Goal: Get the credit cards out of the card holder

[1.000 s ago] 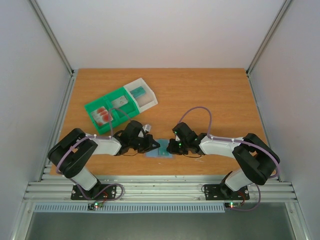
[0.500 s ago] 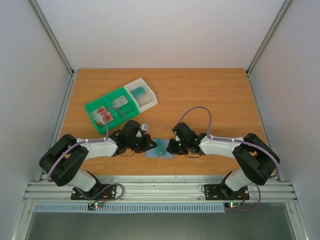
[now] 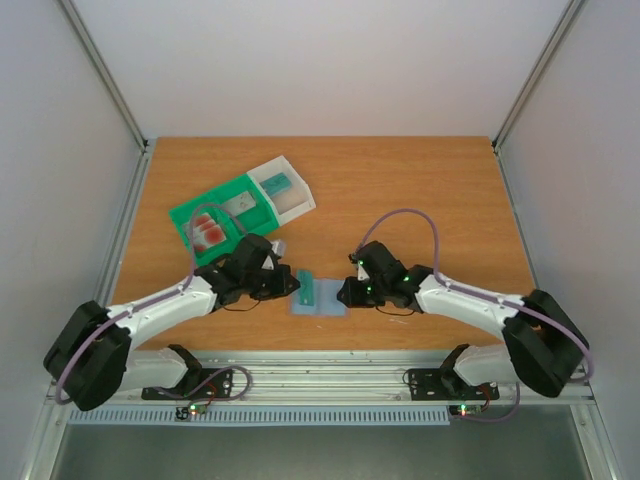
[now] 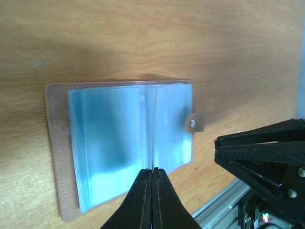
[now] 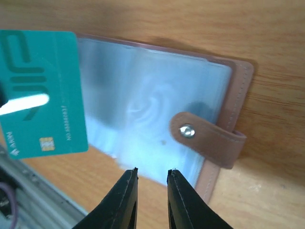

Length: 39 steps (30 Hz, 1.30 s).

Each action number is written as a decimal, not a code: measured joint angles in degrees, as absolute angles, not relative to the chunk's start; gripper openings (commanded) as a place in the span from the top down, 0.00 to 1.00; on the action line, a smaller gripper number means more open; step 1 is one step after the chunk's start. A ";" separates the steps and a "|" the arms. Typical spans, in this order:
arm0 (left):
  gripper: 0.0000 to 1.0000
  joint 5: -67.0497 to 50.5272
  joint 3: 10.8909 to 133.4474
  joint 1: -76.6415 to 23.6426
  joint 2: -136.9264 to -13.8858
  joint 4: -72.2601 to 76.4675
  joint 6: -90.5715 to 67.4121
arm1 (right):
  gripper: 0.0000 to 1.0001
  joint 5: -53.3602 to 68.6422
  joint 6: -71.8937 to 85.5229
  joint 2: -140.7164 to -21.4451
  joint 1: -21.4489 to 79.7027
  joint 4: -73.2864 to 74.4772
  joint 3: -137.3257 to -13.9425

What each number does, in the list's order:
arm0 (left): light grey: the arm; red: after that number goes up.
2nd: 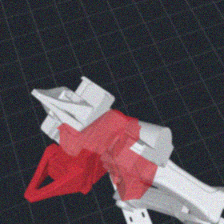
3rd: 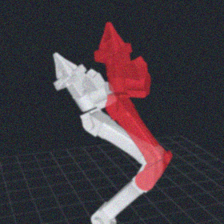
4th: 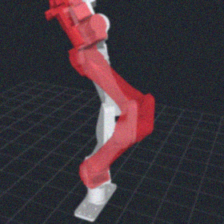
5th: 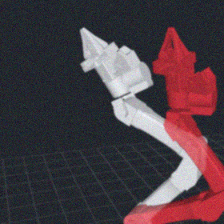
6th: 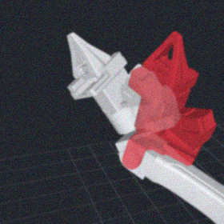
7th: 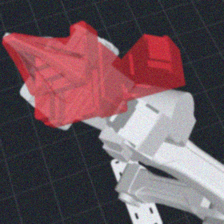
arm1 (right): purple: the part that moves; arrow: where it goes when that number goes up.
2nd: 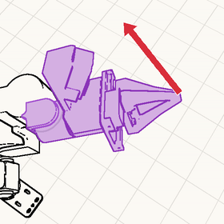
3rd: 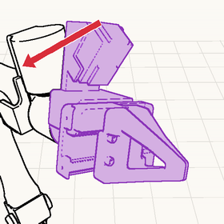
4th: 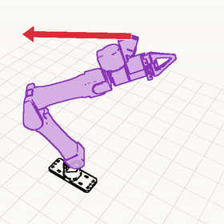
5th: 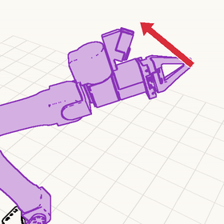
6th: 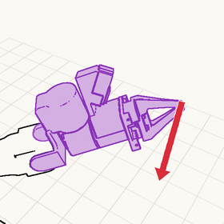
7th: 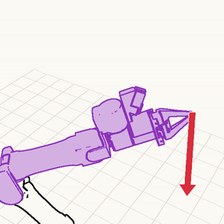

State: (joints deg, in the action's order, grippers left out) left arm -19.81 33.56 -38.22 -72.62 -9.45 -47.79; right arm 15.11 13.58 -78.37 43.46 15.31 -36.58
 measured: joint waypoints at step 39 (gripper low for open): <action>0.99 -59.90 40.36 -39.24 -64.49 -10.28 -33.78 | 0.46 38.17 -3.90 -59.75 39.75 46.59 -55.88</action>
State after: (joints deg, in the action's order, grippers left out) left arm -59.90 40.36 -39.24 -64.49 -10.28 -33.78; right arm 38.17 -3.90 -59.75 39.75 46.59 -55.88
